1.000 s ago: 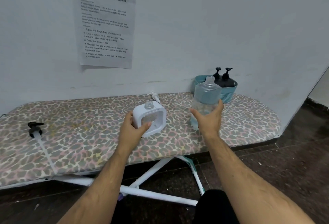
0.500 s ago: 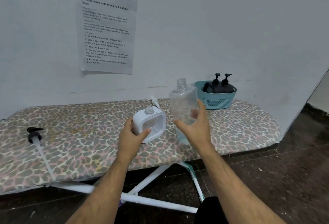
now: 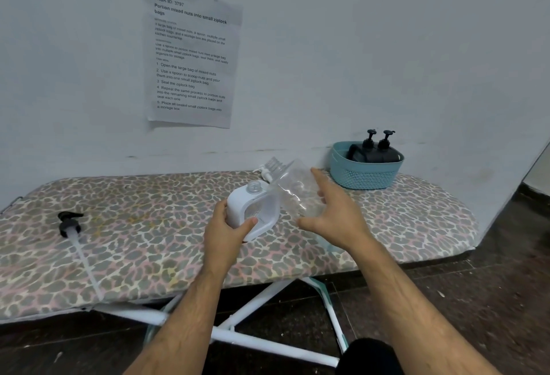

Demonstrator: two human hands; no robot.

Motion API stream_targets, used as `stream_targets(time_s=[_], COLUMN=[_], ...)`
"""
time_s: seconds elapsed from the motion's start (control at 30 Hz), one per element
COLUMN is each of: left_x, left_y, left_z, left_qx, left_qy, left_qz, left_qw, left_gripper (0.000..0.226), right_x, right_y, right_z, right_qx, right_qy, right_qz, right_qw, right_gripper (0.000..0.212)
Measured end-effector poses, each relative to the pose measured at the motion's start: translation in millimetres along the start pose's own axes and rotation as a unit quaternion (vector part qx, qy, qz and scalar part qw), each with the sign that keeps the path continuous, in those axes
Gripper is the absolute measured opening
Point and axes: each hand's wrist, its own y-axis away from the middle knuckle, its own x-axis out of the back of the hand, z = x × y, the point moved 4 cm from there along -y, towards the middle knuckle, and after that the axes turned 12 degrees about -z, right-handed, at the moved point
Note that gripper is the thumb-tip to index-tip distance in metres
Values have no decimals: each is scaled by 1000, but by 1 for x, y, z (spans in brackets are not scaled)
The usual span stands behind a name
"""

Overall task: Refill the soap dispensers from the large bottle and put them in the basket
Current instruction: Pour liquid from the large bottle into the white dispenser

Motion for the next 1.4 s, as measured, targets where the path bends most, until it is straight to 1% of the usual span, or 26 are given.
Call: stream_targets(time_s=[0.13, 0.47, 0.77, 1.03, 1.4], left_x=[0, -1, -1, -1, 0], left_y=[0, 4, 8, 7, 7], left_z=[1, 7, 14, 12, 10], left_qx=[-2, -12, -25, -28, -24], left_qy=[2, -12, -11, 3, -9], left_qz=[-3, -2, -8, -8, -6], left_qw=[1000, 1000, 1000, 1000, 1000], left_gripper=[54, 57, 52, 55, 53], right_x=[6, 13, 25, 29, 34], right_y=[-1, 2, 1, -5, -10], right_z=[-1, -6, -17, -22, -27], right_qx=[8, 6, 0, 7, 19], right_qy=[68, 184, 240, 273, 311], right_qz=[-15, -10, -27, -29, -38], right_qw=[998, 983, 970, 962, 949], right_gripper=[107, 106, 105, 106, 106])
